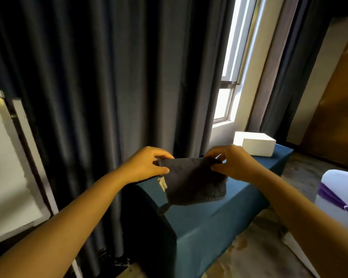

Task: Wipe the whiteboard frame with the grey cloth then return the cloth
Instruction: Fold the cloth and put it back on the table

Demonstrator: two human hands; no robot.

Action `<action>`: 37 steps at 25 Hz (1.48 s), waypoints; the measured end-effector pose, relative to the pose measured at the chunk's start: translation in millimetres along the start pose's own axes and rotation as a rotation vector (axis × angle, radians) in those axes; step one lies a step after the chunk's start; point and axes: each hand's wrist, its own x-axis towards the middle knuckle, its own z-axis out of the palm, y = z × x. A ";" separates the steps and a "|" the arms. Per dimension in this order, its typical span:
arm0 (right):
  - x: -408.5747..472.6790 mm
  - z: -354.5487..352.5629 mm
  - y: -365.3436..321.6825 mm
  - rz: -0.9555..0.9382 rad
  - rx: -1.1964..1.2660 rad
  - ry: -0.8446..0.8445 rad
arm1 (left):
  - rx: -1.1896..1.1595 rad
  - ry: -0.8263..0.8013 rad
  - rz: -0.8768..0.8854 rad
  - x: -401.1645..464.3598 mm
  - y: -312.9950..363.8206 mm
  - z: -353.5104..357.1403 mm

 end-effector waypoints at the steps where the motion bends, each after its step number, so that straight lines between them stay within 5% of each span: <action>1: 11.3 1.6 12.9 -0.025 0.012 -0.013 | -0.008 0.019 -0.034 10.0 -5.0 5.7; 22: 244.8 19.6 222.4 -0.239 0.265 -0.260 | 0.034 0.171 -0.414 233.7 -64.5 50.7; 32: 270.8 127.9 297.7 -0.373 0.179 -0.650 | -0.074 0.108 -0.792 224.1 -139.5 153.3; 37: 264.7 196.5 315.7 -0.248 0.170 -0.790 | -0.039 0.049 -0.840 203.5 -188.0 193.4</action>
